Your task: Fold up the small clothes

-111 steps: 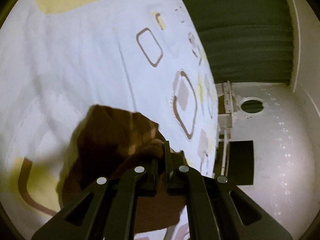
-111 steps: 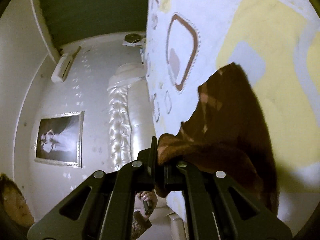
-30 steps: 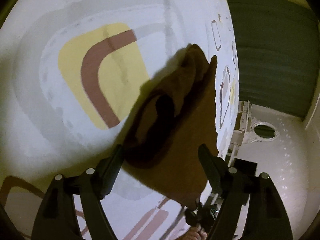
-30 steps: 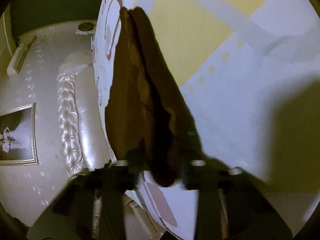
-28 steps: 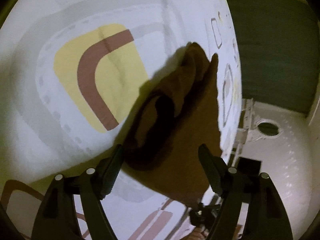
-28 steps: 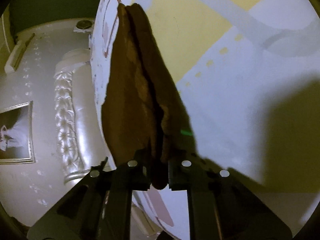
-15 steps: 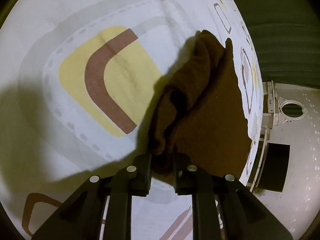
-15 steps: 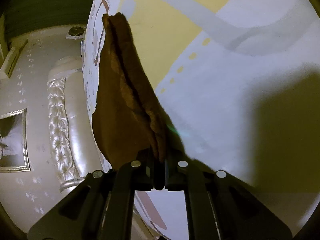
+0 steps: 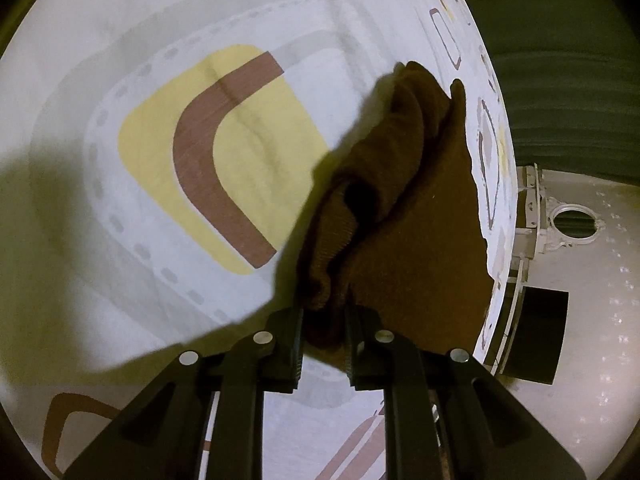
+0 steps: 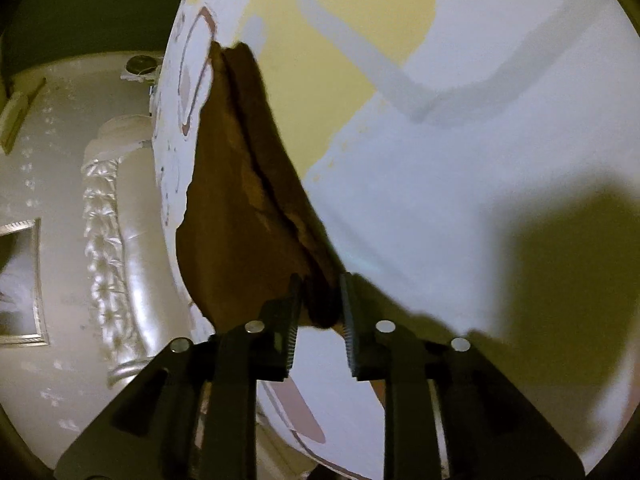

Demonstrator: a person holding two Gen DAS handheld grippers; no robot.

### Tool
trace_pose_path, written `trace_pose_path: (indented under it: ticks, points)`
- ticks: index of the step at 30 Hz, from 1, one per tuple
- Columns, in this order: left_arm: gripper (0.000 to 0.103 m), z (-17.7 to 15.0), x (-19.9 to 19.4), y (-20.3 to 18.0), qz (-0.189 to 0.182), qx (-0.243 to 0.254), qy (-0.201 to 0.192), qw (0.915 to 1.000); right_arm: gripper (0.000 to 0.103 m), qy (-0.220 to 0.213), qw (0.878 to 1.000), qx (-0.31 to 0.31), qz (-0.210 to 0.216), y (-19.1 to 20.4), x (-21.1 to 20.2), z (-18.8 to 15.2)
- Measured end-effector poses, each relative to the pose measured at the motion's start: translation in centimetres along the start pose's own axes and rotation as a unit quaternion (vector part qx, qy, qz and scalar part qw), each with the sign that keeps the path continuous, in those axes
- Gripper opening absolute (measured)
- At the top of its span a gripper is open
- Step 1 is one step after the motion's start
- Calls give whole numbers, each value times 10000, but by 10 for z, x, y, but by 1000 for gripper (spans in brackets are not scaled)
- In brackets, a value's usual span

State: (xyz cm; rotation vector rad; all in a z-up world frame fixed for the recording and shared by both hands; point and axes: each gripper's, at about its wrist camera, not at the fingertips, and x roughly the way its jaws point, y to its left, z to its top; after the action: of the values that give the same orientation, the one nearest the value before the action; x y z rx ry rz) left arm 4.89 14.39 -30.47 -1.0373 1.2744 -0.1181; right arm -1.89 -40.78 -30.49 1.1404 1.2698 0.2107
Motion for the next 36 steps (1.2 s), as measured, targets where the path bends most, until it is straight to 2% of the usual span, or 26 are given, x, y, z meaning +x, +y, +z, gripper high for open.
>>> trace_pose_path:
  ticks: [3, 4, 5, 6, 12, 16, 18, 22, 25, 29, 32, 36]
  points:
    - [17, 1, -1, 2, -25, 34, 35, 10000, 28, -54, 9997, -249, -23, 26, -5, -4]
    - [18, 1, -1, 3, -38, 33, 40, 10000, 33, -32, 9993, -363, -3, 40, -1, -5]
    - [18, 1, -1, 4, -57, 22, 43, 10000, 42, 18, 9991, -418, 42, 49, 3, -6]
    - [19, 2, -1, 5, -74, 9, 43, 10000, 44, 99, 9988, -465, 77, 59, 10, -6]
    - [20, 2, -4, 10, -229, -44, 62, 9997, 45, 752, 9914, -914, 553, 130, 85, -17]
    - [26, 1, -18, 16, -434, -124, -16, 9990, 45, 1109, 9859, -1014, 742, 159, 140, -23]
    - [32, 1, -31, 20, -614, -182, -104, 9979, 45, 1280, 9841, -960, 766, 165, 165, -28]
    - [50, 10, -50, 28, -855, -281, -291, 9955, 43, 1506, 9835, -930, 365, 159, 200, -35]
    - [52, 26, -50, 28, -883, -291, -274, 9953, 43, 1457, 9859, -713, 402, 151, 204, -36]
    - [65, 59, -36, 14, -956, 16, -74, 9954, 43, 1483, 9852, -764, 390, 151, 205, -37]
    - [66, 76, -23, -3, -1021, 381, 164, 9939, 43, 1467, 9855, -747, 417, 149, 205, -36]
    - [66, 95, -4, -19, -1214, 864, 657, 9867, 43, 1404, 9860, -774, 468, 149, 208, -38]
